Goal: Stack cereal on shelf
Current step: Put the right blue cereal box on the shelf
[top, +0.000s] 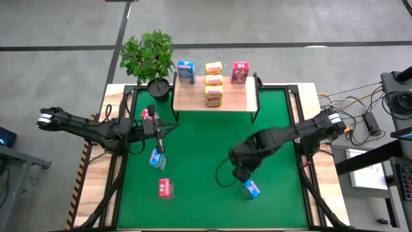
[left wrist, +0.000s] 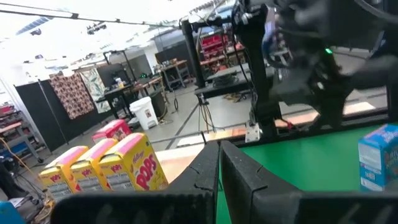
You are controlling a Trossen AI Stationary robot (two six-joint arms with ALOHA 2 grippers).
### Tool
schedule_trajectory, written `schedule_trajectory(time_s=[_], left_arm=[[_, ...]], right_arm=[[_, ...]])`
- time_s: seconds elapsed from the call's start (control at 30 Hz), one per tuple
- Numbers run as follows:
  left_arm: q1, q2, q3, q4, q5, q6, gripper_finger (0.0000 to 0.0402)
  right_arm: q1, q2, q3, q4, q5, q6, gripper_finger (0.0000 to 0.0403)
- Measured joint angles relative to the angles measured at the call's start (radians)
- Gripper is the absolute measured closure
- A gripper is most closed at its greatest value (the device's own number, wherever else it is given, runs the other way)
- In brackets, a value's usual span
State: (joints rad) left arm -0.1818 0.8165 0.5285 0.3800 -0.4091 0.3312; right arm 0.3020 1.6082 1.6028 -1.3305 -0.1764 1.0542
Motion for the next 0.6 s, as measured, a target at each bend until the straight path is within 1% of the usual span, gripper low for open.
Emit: schedule_trajectory(time_s=[0.1,0.2,0.27,0.4,0.6], left_arm=[[0.000,0.000,0.000,0.020,0.000,0.000,0.0402],[0.000,0.000,0.000,0.023,0.000,0.000,0.0402],[0.000,0.000,0.000,0.025,0.000,0.002,0.0402],[0.000,0.000,0.000,0.038,0.000,0.019,0.0402],[0.000,-0.001,0.000,0.062,0.000,0.069,0.0402]], right_arm=[[0.051,0.020,0.000,-0.039,-0.020,0.134,0.0393],[0.092,0.031,0.000,-0.051,-0.034,0.187,0.0383],[0.113,0.036,0.001,-0.047,-0.034,0.221,0.0368],[0.144,0.040,0.001,-0.045,-0.034,0.285,0.0314],[0.171,0.040,0.001,0.012,-0.034,0.356,0.0208]])
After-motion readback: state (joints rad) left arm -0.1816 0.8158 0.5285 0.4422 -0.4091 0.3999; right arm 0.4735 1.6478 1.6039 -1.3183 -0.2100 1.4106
